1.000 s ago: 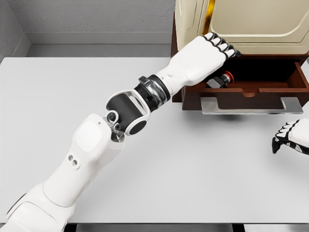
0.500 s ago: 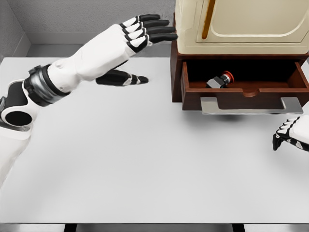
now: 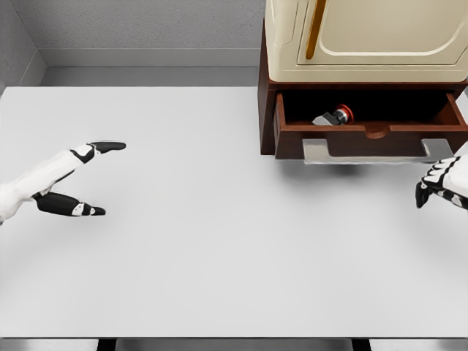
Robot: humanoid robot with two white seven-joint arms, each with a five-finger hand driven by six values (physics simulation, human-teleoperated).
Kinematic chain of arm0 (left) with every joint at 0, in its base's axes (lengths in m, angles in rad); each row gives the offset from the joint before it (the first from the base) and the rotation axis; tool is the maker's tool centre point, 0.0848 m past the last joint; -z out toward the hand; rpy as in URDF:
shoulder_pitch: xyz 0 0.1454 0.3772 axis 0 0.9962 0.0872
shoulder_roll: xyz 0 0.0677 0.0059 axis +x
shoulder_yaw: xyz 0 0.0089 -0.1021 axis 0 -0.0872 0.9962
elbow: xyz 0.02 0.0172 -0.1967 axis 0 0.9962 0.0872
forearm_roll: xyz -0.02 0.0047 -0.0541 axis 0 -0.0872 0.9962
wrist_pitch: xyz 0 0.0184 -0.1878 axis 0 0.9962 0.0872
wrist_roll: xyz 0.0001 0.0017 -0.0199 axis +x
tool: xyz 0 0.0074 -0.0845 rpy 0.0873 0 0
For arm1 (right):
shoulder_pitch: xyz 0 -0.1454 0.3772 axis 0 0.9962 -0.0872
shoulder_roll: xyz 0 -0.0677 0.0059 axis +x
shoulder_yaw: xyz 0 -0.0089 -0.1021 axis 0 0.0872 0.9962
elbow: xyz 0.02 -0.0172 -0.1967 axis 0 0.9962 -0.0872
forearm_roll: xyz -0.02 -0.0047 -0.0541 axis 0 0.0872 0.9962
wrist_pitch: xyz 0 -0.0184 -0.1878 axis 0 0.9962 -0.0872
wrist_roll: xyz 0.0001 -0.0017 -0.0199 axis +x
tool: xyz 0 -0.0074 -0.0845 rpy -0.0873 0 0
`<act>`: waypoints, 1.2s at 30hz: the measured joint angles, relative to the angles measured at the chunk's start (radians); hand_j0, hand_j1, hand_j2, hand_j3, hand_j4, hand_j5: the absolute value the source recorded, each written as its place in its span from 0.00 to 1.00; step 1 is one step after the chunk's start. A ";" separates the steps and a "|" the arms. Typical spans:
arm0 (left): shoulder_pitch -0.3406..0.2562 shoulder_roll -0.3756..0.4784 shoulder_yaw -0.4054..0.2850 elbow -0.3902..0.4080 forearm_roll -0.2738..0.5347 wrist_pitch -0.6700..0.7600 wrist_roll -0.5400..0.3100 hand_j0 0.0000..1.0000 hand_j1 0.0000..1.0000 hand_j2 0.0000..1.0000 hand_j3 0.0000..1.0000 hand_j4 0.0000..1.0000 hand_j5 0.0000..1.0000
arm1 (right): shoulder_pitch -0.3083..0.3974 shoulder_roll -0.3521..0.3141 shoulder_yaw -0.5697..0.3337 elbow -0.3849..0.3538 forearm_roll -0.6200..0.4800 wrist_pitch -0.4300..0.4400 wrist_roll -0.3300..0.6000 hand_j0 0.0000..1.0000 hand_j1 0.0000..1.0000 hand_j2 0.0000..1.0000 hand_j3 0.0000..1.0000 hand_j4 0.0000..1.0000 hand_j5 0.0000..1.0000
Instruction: Put the switch into the drawer with left arm, and close the drawer with right arm
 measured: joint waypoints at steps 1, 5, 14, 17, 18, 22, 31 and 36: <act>0.006 -0.006 0.002 0.016 -0.001 0.000 -0.018 1.00 1.00 1.00 1.00 1.00 1.00 | 0.000 0.000 0.000 0.000 -0.006 0.000 -0.001 0.33 0.33 0.33 0.33 0.33 0.33; 0.012 -0.017 0.009 0.051 0.007 0.000 -0.062 1.00 1.00 1.00 1.00 1.00 1.00 | -0.009 0.006 0.001 0.000 -0.017 0.001 -0.002 0.33 0.33 0.33 0.33 0.33 0.33; 0.057 -0.045 0.084 0.101 0.035 0.000 -0.082 1.00 1.00 1.00 1.00 1.00 1.00 | -0.014 0.008 0.001 0.002 -0.017 0.001 0.003 0.33 0.33 0.33 0.33 0.33 0.33; 0.058 -0.048 0.093 0.104 0.036 0.000 -0.083 1.00 1.00 1.00 1.00 1.00 1.00 | 0.003 0.005 0.003 0.005 -0.009 0.001 0.006 0.33 0.33 0.33 0.33 0.33 0.33; 0.058 -0.050 0.095 0.105 0.036 0.000 -0.083 1.00 1.00 1.00 1.00 1.00 1.00 | 0.006 0.005 0.004 0.007 -0.004 0.001 0.007 0.33 0.33 0.33 0.33 0.33 0.33; 0.058 -0.052 0.099 0.108 0.036 0.000 -0.083 1.00 1.00 1.00 1.00 1.00 1.00 | 0.020 -0.003 0.007 0.008 0.007 0.001 0.011 0.33 0.33 0.33 0.33 0.33 0.33; 0.066 -0.053 0.105 0.112 0.035 0.000 -0.083 1.00 1.00 1.00 1.00 1.00 1.00 | 0.023 0.007 0.011 0.000 0.022 0.001 0.011 0.32 0.32 0.32 0.32 0.32 0.32; 0.074 -0.053 0.107 0.112 0.032 0.000 -0.083 1.00 1.00 1.00 1.00 1.00 1.00 | 0.020 0.039 0.017 -0.001 0.031 0.001 0.011 0.32 0.32 0.32 0.32 0.32 0.32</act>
